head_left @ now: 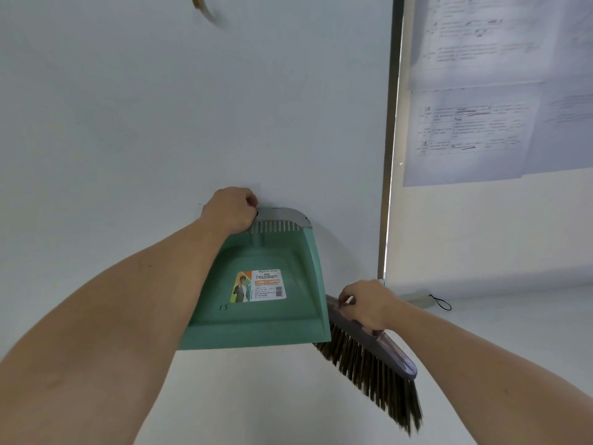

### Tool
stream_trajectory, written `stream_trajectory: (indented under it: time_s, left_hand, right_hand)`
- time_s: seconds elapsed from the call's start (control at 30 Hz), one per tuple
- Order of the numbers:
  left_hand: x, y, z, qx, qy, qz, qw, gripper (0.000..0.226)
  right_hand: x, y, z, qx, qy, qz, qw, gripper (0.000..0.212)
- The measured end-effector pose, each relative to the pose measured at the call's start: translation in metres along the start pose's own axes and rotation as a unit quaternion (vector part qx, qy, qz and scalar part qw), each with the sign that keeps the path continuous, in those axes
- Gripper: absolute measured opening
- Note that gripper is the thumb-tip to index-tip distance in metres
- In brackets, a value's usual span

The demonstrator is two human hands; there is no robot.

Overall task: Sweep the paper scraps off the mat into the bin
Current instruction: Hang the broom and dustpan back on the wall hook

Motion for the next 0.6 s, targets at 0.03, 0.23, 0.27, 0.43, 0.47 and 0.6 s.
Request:
stream_trajectory:
  time_s: [0.03,0.23,0.27,0.43,0.47,0.6]
  left_hand:
    - [0.002,0.0,-0.003,-0.001,0.004,0.002,1.0,0.032]
    - [0.018,0.004,-0.017,0.012,0.03,-0.006,0.999,0.037]
    - [0.021,0.006,-0.019,0.014,0.034,-0.009,0.999,0.037]
    - [0.037,0.026,-0.032,0.0,0.033,-0.031,0.999,0.039]
    - [0.041,0.033,-0.034,-0.008,0.028,-0.037,0.999,0.039]
    - [0.054,0.068,-0.042,-0.074,0.002,-0.051,0.996,0.04]
  right_hand:
    - [0.007,0.001,-0.001,0.001,0.005,-0.003,1.0,0.034]
    - [0.057,0.002,-0.012,-0.003,0.041,-0.014,0.999,0.031]
    - [0.067,0.0,-0.014,0.002,0.049,-0.022,0.999,0.032]
    - [0.117,-0.012,-0.022,0.02,0.091,-0.052,0.994,0.031]
    - [0.129,-0.015,-0.024,0.024,0.101,-0.052,0.993,0.031]
    - [0.173,-0.028,-0.031,0.04,0.142,-0.069,0.987,0.032]
Point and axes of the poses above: each hand's wrist, its own z-axis towards the middle knuckle, its own x-axis out of the back of the hand, y = z × x, the point moved 9 cm from there along z, towards the middle knuckle, and after that the axes turned 15 degrees about y, right-handed, at the moved point
